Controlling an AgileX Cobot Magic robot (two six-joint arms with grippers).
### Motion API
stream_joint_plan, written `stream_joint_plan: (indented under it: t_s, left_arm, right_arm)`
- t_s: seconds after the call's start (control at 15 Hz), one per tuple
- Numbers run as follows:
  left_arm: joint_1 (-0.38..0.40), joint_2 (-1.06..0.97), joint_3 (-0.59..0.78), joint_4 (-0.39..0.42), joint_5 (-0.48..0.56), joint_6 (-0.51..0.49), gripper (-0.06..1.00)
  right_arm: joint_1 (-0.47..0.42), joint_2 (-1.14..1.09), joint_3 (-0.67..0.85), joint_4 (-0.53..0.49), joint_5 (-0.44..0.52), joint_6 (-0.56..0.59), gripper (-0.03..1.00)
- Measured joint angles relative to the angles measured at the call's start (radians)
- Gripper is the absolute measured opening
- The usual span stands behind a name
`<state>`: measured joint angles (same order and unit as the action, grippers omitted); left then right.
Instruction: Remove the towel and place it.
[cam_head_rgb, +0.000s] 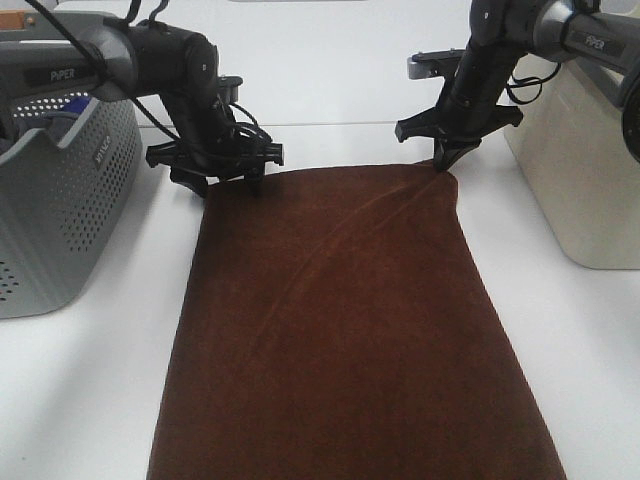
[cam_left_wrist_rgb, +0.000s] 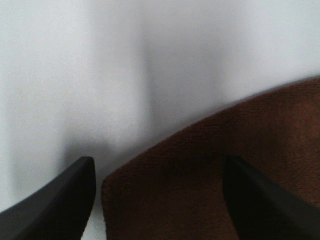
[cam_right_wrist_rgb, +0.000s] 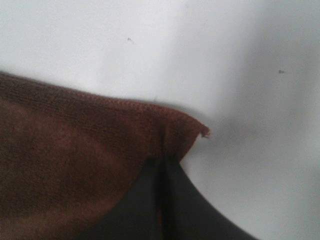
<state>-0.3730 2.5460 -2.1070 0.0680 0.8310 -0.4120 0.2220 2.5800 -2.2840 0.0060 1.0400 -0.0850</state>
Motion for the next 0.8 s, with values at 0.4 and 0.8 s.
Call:
stream_joint_plan:
  t_s: [0.4,0.8]
  left_arm:
    - [0.000,0.012,-0.007,0.007,-0.027,-0.001,0.58]
    - [0.000,0.022,-0.007,-0.003,-0.109,0.078,0.04]
  right_arm:
    - [0.000,0.000,0.000,0.000,0.000,0.000,0.00]
    - [0.000,0.000,0.000,0.000,0.000,0.000,0.00]
